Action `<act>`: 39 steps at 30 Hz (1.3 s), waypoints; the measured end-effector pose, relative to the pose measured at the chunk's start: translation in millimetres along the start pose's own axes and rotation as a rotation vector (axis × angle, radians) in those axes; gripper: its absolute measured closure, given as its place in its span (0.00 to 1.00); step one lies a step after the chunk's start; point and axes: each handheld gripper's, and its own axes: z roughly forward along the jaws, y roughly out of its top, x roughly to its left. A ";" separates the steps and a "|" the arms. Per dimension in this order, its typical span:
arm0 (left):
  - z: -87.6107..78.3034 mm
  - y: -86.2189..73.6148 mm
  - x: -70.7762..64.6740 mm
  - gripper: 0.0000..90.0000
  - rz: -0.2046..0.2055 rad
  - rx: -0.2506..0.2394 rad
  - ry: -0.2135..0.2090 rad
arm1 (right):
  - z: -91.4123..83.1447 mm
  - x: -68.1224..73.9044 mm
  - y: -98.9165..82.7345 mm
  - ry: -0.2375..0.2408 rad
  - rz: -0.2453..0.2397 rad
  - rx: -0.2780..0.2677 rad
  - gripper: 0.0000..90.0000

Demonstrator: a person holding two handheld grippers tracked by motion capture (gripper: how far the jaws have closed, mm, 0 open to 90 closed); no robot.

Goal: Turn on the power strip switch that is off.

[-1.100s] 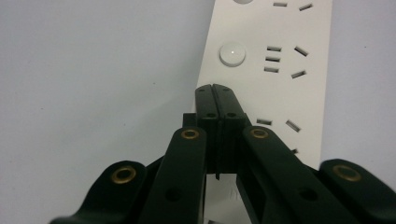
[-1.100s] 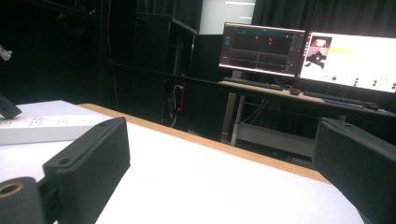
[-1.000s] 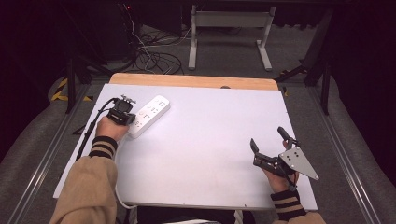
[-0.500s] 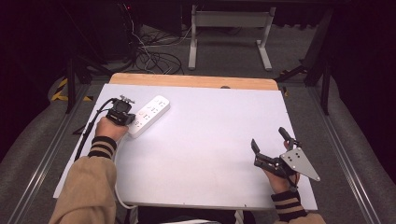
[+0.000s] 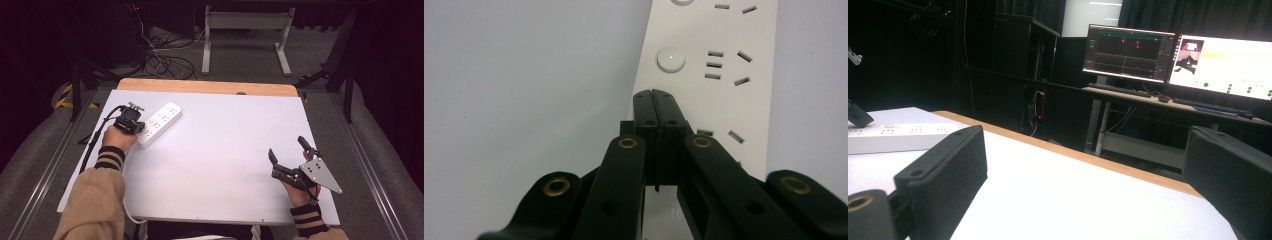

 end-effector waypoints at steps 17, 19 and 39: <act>-2.3 0.8 4.9 1.00 0.000 0.002 -0.024 | 1.1 0.2 -1.1 -0.001 0.001 0.009 0.05; -2.4 -0.4 5.7 1.00 -0.003 0.002 -0.025 | 1.7 0.7 -1.4 0.000 -0.001 0.010 0.05; -2.8 -3.4 3.8 1.00 0.002 -0.040 -0.016 | 2.5 0.7 -1.9 0.000 0.003 0.018 0.05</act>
